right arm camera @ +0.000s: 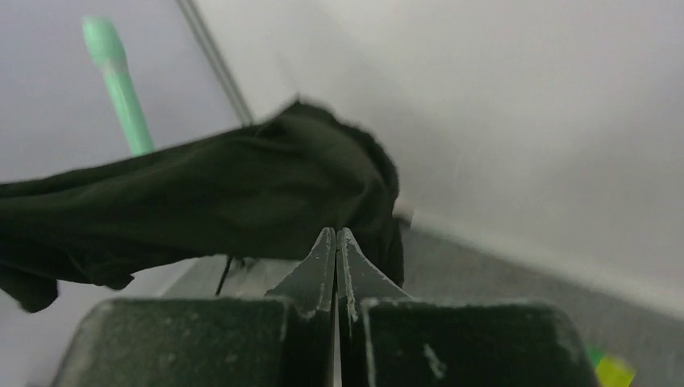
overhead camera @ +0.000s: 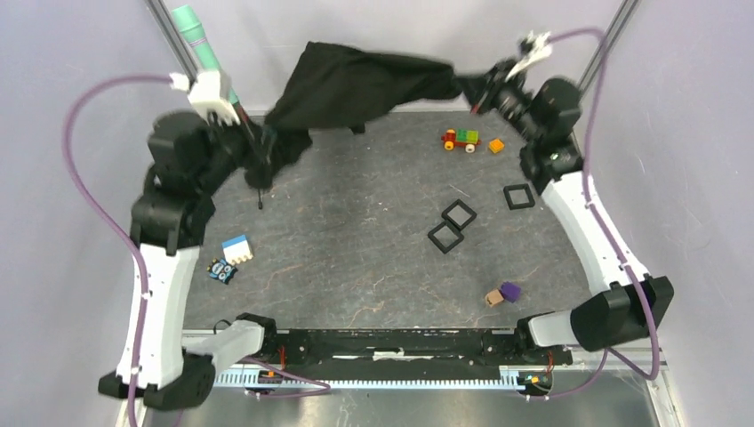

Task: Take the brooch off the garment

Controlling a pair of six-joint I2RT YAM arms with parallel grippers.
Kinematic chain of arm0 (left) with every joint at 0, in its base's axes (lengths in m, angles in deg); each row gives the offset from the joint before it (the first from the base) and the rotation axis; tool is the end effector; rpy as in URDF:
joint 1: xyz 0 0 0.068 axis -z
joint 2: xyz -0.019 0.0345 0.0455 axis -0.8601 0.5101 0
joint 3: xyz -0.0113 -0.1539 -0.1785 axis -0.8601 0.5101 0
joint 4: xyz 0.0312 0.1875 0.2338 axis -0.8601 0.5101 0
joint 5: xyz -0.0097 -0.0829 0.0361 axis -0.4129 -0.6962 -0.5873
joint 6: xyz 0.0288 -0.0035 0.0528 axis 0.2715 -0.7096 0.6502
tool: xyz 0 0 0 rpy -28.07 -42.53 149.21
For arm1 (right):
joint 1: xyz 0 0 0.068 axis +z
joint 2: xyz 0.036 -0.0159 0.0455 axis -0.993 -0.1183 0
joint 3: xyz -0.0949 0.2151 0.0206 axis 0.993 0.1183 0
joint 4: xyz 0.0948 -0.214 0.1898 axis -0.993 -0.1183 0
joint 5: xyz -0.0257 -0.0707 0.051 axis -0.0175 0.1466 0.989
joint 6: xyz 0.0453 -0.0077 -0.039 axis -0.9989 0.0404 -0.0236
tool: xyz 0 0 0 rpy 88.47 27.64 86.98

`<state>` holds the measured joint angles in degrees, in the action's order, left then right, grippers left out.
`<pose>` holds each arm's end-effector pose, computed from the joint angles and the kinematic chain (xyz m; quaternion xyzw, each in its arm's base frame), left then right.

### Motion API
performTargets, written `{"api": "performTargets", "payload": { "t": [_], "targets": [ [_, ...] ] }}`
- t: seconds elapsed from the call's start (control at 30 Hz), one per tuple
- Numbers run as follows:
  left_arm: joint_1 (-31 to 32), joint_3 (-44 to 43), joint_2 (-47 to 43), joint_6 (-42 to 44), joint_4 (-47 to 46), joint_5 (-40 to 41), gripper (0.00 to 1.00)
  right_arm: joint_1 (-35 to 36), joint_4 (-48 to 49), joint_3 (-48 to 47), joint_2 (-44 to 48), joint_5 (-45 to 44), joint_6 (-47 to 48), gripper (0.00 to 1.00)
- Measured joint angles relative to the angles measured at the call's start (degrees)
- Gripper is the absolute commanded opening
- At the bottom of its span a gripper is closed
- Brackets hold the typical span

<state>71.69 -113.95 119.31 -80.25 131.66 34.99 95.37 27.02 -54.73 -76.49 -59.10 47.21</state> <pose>0.2407 -0.0539 0.5149 -0.0005 0.7719 -0.1537 0.6169 0.3658 0.0958 0.4577 -0.0873 0.6180 0.3474 0.6998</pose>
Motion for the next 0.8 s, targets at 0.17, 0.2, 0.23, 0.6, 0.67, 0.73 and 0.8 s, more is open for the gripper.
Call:
{"api": "performTargets", "payload": {
  "t": [0.17,0.2,0.23,0.6,0.67,0.73,0.8],
  "targets": [
    [1.40,28.72,-12.28,-4.07,-5.99,-7.96,0.02,3.23,4.98,23.61,1.90,0.70,0.44,0.31],
    [2.01,33.38,-13.25,-4.92,-6.49,-8.92,0.02,3.56,4.61,27.15,0.24,0.52,0.74,0.49],
    [2.56,36.83,-13.55,-5.53,-6.62,-9.51,0.02,3.80,3.93,29.49,-1.31,0.15,0.57,0.58],
    [19.76,68.08,-18.58,-17.46,-14.21,-14.67,0.02,16.33,-1.90,38.32,-7.34,-4.07,5.86,0.72],
    [24.26,69.53,-16.06,-18.88,-15.19,-14.62,0.02,19.93,-2.16,38.86,-7.37,-4.96,6.01,0.71],
    [27.58,70.34,-13.11,-20.02,-16.06,-14.58,0.02,23.74,-2.19,38.75,-7.65,-6.54,6.05,0.71],
    [30.91,70.97,-10.40,-21.07,-17.18,-14.32,0.02,27.63,-2.45,37.59,-8.94,-8.13,6.03,0.71]
  ]
}}
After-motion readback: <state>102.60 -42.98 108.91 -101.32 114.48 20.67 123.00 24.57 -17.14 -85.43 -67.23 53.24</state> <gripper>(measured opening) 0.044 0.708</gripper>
